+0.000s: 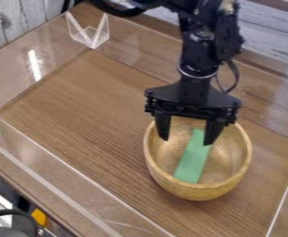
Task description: Put the green block in the brown bowl
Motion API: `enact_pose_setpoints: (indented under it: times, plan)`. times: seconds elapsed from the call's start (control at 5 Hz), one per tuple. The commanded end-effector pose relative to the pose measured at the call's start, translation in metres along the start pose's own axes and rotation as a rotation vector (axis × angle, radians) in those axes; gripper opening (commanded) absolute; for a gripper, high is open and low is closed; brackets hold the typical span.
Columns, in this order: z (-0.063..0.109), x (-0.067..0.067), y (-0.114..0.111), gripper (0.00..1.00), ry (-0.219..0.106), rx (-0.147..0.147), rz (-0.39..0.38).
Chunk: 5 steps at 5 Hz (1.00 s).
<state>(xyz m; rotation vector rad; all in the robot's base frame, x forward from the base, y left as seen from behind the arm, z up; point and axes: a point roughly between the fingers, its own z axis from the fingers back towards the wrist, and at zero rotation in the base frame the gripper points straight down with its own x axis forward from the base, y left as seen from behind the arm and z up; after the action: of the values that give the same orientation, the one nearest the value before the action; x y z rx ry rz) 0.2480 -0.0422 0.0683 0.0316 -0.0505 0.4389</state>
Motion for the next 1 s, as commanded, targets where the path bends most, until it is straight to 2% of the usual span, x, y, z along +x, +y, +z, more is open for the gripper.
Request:
enact_pose_setpoints:
  times: [0.0,0.2,0.4,0.6,0.8]
  plan:
    - [0.009,0.015,0.003,1.0,-0.035,-0.015,0.041]
    - [0.014,0.023,0.01,1.0,-0.046,-0.008,0.077]
    - [0.036,0.034,0.006,1.0,-0.072,-0.011,0.067]
    - [0.064,0.045,0.007,1.0,-0.117,-0.01,0.043]
    - [0.101,0.052,0.018,1.0,-0.193,-0.028,-0.028]
